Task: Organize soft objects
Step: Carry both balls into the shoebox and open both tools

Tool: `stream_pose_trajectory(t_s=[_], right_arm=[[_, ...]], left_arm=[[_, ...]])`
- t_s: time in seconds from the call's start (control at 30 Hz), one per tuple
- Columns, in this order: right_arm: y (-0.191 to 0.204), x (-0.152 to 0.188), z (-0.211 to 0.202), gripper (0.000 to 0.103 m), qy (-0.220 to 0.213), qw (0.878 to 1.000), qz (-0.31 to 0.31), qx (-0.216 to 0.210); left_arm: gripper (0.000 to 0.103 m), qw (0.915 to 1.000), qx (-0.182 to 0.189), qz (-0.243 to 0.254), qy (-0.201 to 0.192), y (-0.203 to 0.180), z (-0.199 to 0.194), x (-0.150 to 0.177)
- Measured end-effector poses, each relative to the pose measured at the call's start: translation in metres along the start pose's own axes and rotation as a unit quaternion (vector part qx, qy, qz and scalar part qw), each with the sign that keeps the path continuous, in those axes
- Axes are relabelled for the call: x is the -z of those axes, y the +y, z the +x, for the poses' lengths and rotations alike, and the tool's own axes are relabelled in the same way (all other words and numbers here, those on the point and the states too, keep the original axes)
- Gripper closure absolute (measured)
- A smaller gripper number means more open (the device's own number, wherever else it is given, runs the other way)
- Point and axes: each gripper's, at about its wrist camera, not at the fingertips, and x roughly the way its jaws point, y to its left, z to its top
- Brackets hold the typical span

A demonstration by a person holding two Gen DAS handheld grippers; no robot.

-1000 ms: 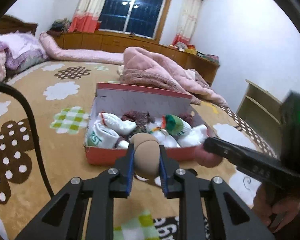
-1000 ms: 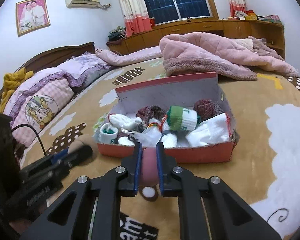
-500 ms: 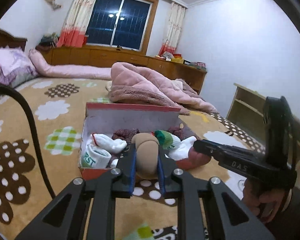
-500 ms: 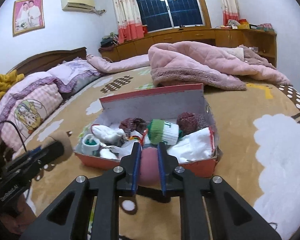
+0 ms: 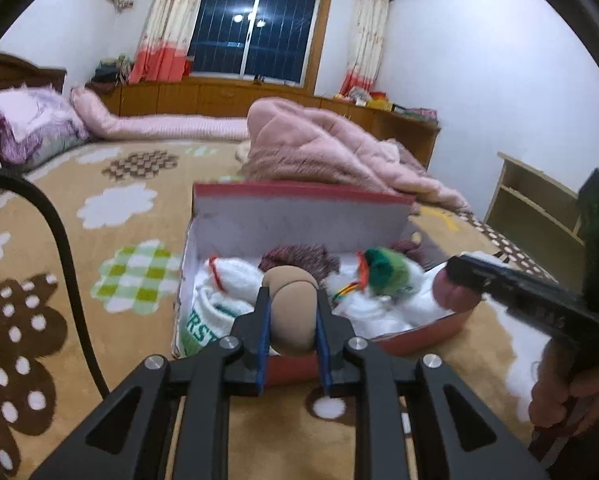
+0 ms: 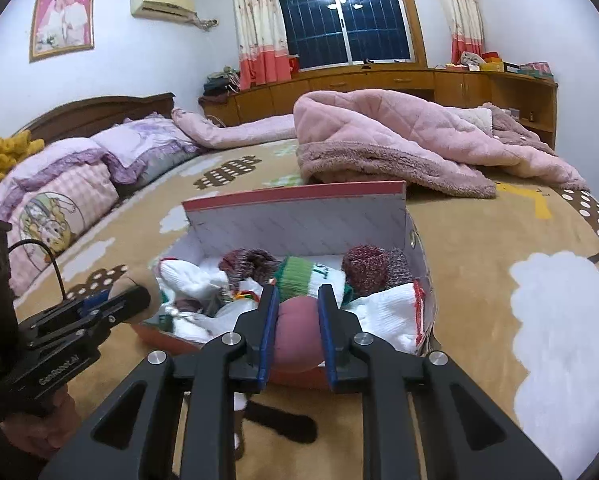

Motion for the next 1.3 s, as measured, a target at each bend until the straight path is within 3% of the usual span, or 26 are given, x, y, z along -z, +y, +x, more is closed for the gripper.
stream_pose_trajectory(t_s=[0.27, 0.43, 0.77, 1.07, 1.3], right_arm=[[0.003, 0.001, 0.026, 0.082, 0.015, 0.999, -0.030, 0.026], [-0.004, 0.006, 0.057, 0.082, 0.054, 0.998, -0.006, 0.012], [0.012, 0.014, 0.073, 0.081, 0.085, 0.995, -0.051, 0.026], [0.020, 0.017, 0.070, 0.076, 0.069, 0.994, -0.074, 0.047], [0.027, 0.018, 0.067, 0.072, 0.056, 0.991, -0.094, 0.077]], left_arm=[[0.080, 0.9985, 0.008, -0.037, 0.040, 0.016, 0.035, 0.003], [0.077, 0.9967, -0.006, -0.012, 0.080, 0.007, 0.055, 0.002], [0.072, 0.9967, -0.011, 0.001, 0.080, 0.003, 0.057, 0.006], [0.066, 0.9969, -0.025, 0.010, 0.075, -0.002, 0.055, 0.007], [0.060, 0.9956, -0.062, 0.030, 0.063, -0.010, 0.051, 0.008]])
